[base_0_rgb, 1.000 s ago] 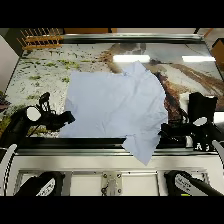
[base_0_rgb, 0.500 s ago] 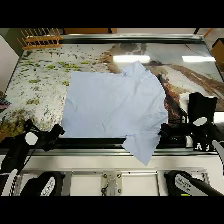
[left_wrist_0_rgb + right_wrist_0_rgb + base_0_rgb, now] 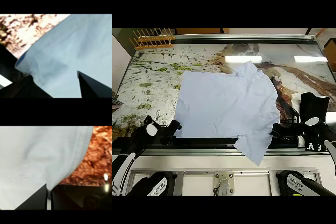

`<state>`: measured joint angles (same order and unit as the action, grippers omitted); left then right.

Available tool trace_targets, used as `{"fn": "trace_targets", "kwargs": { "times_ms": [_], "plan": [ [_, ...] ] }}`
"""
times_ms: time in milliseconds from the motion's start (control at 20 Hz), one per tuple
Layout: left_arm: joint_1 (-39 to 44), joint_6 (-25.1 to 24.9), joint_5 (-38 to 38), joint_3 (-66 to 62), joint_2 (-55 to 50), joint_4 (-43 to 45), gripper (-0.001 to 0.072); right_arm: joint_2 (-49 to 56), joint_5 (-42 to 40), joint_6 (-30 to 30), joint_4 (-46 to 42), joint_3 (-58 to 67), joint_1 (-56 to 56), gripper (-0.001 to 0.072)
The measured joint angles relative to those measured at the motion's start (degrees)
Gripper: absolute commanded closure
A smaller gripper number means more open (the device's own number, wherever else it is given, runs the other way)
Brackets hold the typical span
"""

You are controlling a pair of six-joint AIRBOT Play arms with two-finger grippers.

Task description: Fold the clothes and pants, and hang the long-sleeved shirts on hangers.

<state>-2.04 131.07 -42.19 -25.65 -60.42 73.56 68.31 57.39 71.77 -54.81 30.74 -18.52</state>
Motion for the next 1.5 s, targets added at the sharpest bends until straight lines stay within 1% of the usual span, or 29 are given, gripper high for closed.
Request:
{"fn": "trace_targets", "kwargs": {
  "times_ms": [100, 150, 300, 450, 550, 750, 850, 1000, 1100, 1250, 1400, 1500],
  "plan": [
    [2.27, -0.15, 0.31, -2.23, -3.43, -0.15, 0.0579, 0.0, 0.04, 0.0, 0.0, 0.0, 0.0, 0.069],
    [3.19, -0.17, 0.33, -3.28, -4.83, -0.17, 0.07, 0.0, 0.0, 0.0, 0.02, 0.0, 0.0, 0.069],
    [4.46, -0.96, -0.26, -6.25, -5.92, 0.33, 0.0702, -0.44, 0.24, 0.0, 0.0, 0.87, 0.0, 0.0691],
    [2.93, -4.68, -0.66, -11.89, -1.62, 0.28, 0.0702, -2.14, 1.84, 0.0, 0.0, 6.4, 0.02, 0.0691],
    [0.96, -7.76, -1.6, -17.88, 3.41, 0.11, 0.0702, -4.0, 3.78, 0.02, 0.02, 13.77, 0.02, 0.0691],
    [-1.6, -11.34, -2.45, -32.68, 15.15, -0.11, 0.0701, -9.73, 7.28, 0.96, 1.18, 35.58, 0.02, 0.0691],
    [-1.88, -12.35, -1.25, -39.56, 20.76, 0.13, 0.0701, -13.27, 7.19, 1.36, 2.19, 46.14, 0.02, 0.0691],
    [-1.31, -13.14, 1.25, -47.71, 27.96, 0.46, 0.0702, -19.61, 3.61, 1.55, 2.82, 57.99, 0.0, 0.0691],
    [-0.74, -13.49, 2.56, -52.0, 31.85, 0.52, 0.0702, -24.04, 0.28, 1.66, 3.02, 61.94, 0.0, 0.0691],
    [-0.33, -14.16, 3.5, -56.54, 35.32, 0.55, 0.0702, -29.53, -2.91, 1.73, 3.37, 64.63, -0.02, 0.0692],
    [-0.15, -14.8, 3.43, -59.69, 35.85, 0.52, 0.0702, -32.2, -3.72, 2.62, 3.41, 65.57, -0.02, 0.0692],
    [-0.13, -15.17, 1.6, -60.7, 34.23, 0.52, 0.0702, -31.95, -2.12, 3.78, 3.45, 65.88, -0.02, 0.0692]
  ]
}}
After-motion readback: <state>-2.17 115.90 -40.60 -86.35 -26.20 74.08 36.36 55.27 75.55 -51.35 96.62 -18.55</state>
